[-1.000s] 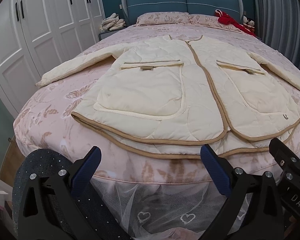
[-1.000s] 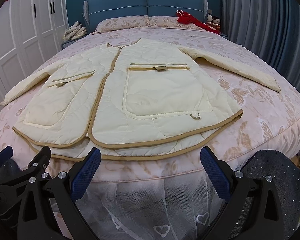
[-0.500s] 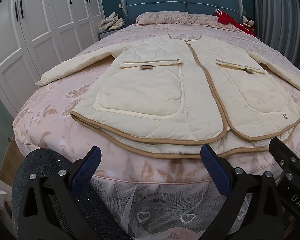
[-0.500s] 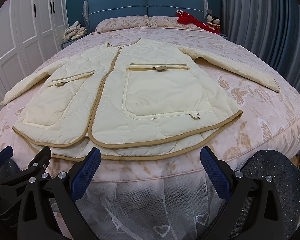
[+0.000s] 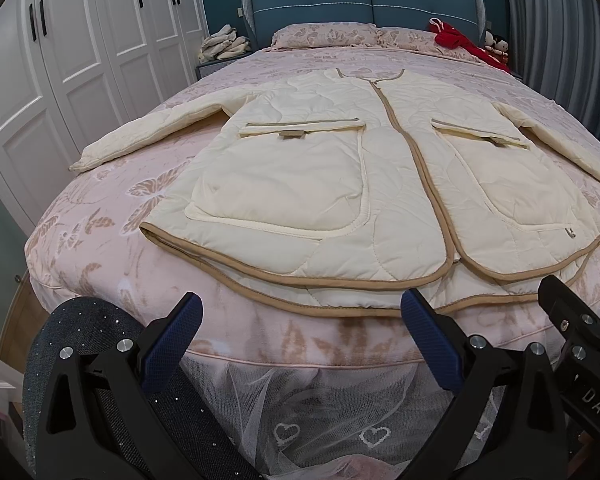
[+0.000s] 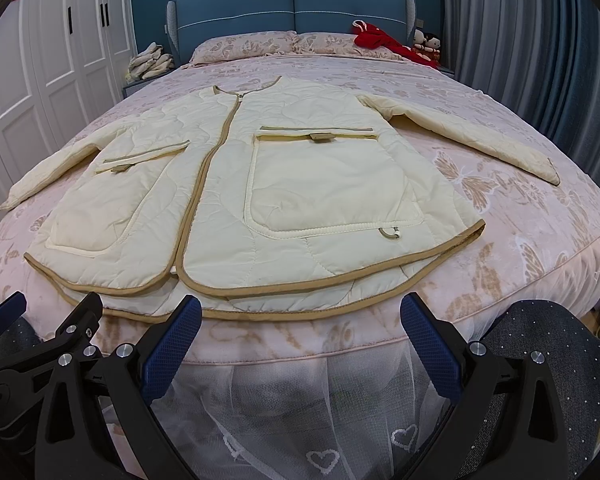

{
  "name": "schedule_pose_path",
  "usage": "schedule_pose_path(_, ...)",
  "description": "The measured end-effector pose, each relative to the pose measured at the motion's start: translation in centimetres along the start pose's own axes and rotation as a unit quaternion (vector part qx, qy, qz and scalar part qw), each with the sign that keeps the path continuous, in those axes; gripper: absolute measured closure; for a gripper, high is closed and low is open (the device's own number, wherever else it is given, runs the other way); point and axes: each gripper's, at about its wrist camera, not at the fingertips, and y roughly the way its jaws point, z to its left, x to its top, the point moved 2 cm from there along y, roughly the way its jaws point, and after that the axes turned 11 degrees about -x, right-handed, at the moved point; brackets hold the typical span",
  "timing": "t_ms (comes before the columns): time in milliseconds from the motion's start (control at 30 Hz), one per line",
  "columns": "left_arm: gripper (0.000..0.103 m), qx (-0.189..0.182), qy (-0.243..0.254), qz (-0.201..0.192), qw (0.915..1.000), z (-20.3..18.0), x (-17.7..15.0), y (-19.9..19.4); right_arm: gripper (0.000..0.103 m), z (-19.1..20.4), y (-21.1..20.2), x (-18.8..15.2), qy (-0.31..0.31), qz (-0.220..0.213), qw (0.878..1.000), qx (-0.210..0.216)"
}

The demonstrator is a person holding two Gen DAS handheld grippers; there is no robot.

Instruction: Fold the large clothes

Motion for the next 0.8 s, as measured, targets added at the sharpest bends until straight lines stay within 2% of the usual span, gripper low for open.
schedule_pose_path(333, 0.005, -0.003, 0.006, 0.006, 1.0, -0.3, 0.1, 0.2, 0.005, -0.6, 0.1, 0.3, 0.01, 0.004, 1.0, 0.007)
schedule_pose_path(500, 0.005, -0.005, 0.022, 0.008, 0.9997, -0.6, 1.8, 0.1, 0.005, -2.3, 0.9, 1.8, 0.043, 0.017, 0.999, 0.011)
schedule_pose_path(633, 0.005, -0.006, 0.015, 0.001, 0.9999, -0.3, 4.5, -0.1, 0.005, -5.4, 2.1, 4.9, 0.078, 0.009, 0.997, 0.002)
schedule_pose_path(800, 0.005, -0.007, -0.012, -0.016, 0.9998, 0.7, 7.5, -0.4, 0.005, -11.6, 4.7, 9.1, 0.128, -0.009, 0.991, -0.042)
